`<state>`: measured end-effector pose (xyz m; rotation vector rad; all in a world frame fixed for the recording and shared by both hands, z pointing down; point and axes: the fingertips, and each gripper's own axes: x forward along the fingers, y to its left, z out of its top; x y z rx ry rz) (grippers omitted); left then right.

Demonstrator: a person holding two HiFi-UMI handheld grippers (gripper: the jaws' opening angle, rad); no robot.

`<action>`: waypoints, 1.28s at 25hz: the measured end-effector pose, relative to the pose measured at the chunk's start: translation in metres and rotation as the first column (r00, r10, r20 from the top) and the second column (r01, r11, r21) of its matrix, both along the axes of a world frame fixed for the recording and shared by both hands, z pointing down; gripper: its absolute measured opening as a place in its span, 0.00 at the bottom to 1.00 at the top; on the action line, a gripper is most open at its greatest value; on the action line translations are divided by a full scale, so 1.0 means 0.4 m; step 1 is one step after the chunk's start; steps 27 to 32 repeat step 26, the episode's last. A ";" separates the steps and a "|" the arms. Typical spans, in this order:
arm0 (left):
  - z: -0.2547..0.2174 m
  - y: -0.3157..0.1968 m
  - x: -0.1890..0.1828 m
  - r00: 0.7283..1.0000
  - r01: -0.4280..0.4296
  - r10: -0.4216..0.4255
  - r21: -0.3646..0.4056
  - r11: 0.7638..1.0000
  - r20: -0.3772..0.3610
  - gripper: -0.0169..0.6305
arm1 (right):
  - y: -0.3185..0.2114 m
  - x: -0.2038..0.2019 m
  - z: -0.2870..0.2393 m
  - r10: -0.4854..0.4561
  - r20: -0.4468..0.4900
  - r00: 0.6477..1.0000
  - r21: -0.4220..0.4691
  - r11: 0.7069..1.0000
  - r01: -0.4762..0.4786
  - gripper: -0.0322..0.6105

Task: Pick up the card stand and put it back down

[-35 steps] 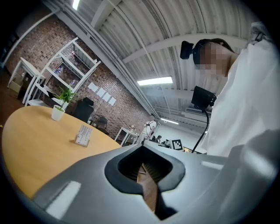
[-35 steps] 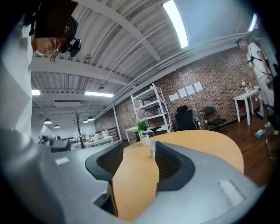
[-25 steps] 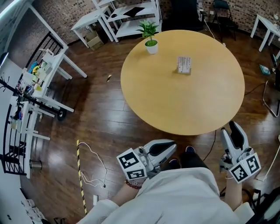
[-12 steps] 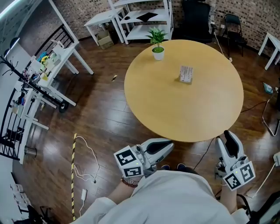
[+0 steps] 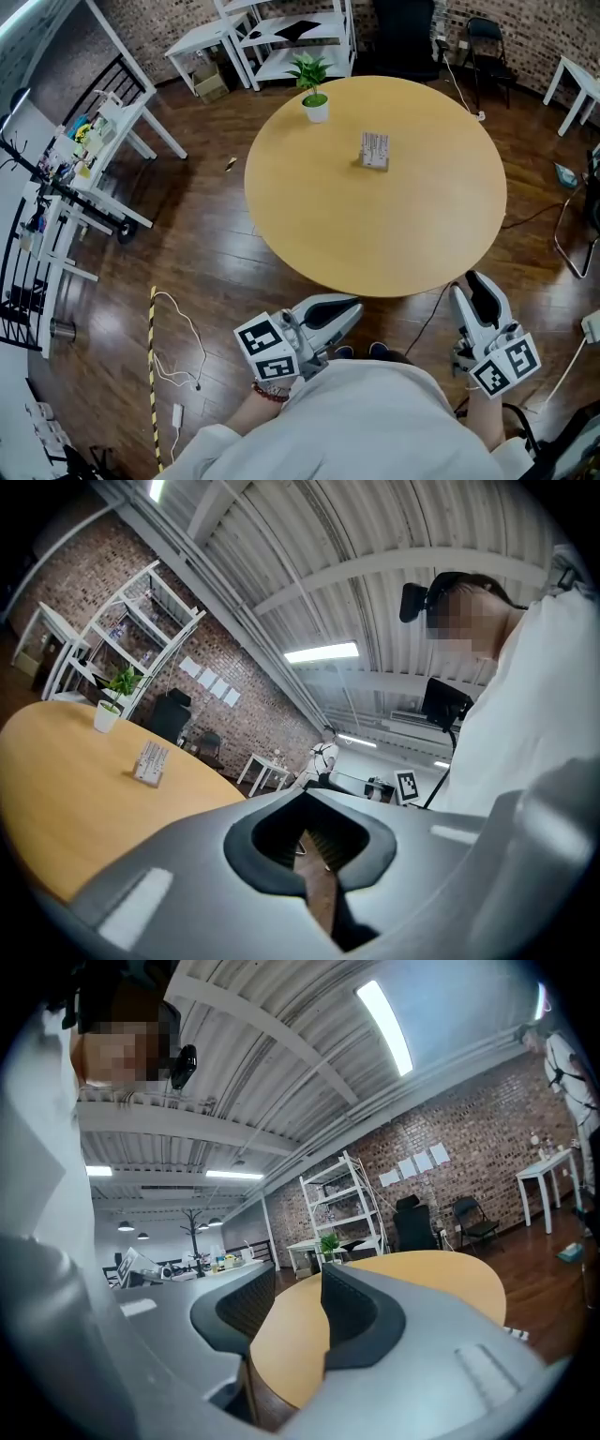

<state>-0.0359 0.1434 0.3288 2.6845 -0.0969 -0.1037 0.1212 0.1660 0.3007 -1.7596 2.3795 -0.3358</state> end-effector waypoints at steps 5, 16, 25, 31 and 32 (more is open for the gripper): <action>-0.010 -0.007 0.010 1.000 0.001 -0.001 0.014 1.000 0.001 0.01 | 0.001 0.006 0.002 -0.014 -0.012 1.000 -0.001 1.000 0.014 0.28; -0.020 0.005 0.010 1.000 -0.012 0.012 0.019 1.000 0.004 0.01 | 0.005 -0.029 -0.010 -0.040 -0.015 0.999 0.015 0.999 0.040 0.28; 0.017 0.028 0.038 0.991 -0.078 0.067 0.091 0.993 0.118 0.01 | -0.005 -0.042 0.008 -0.046 -0.004 0.999 0.001 0.999 0.046 0.27; 0.024 0.031 0.044 0.989 -0.090 0.077 0.098 0.991 0.130 0.01 | -0.006 -0.042 0.009 -0.046 -0.002 0.999 0.000 0.999 0.046 0.27; 0.024 0.031 0.044 0.989 -0.090 0.077 0.098 0.991 0.130 0.01 | -0.006 -0.042 0.009 -0.046 -0.002 0.999 0.000 0.999 0.046 0.27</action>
